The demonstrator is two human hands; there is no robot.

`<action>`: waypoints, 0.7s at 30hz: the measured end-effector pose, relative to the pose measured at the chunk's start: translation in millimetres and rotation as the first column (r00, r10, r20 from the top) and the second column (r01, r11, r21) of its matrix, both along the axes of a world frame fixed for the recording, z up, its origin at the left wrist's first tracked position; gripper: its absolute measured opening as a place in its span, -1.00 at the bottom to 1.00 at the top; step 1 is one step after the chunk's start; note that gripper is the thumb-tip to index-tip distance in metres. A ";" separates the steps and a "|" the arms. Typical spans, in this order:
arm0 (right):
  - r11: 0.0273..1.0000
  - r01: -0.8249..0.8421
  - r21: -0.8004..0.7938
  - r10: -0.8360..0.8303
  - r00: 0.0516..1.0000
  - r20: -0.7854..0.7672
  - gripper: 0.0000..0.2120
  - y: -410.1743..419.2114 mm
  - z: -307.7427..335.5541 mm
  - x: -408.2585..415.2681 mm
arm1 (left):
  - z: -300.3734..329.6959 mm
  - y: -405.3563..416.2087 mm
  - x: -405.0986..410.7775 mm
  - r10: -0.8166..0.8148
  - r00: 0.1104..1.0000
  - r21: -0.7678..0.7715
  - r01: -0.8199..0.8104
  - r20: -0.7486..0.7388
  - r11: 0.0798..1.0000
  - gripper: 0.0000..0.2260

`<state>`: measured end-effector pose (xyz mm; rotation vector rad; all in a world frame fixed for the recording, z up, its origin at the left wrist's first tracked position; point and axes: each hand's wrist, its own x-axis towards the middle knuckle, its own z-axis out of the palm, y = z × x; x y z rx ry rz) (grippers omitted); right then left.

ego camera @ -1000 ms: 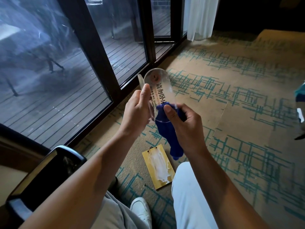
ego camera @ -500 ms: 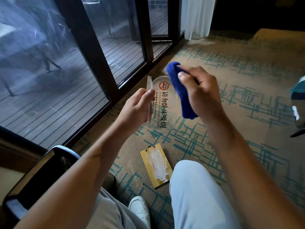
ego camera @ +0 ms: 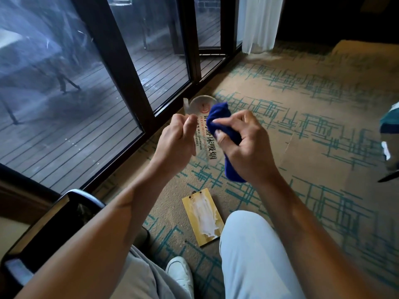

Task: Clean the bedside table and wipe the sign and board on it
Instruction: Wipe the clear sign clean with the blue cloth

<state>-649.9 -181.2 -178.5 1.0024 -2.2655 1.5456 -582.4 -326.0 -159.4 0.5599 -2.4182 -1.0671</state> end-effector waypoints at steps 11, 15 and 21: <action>0.997 -0.077 0.027 0.075 0.996 0.037 -0.78 3.3 -8.8 37.9 | -6.8 -20.1 -10.8 0.167 0.986 0.428 -0.154 0.009 0.891 -0.58; 0.992 -0.088 0.086 0.087 0.996 0.016 -0.78 -1.4 1.8 25.0 | -3.3 -18.8 -8.5 0.119 0.992 0.271 -0.105 -0.038 0.957 -0.59; 0.914 0.094 -0.394 0.203 0.735 0.647 -0.87 -3.0 25.1 -19.7 | -0.3 -11.9 -5.1 -0.025 0.996 0.373 0.055 -0.086 0.926 -0.60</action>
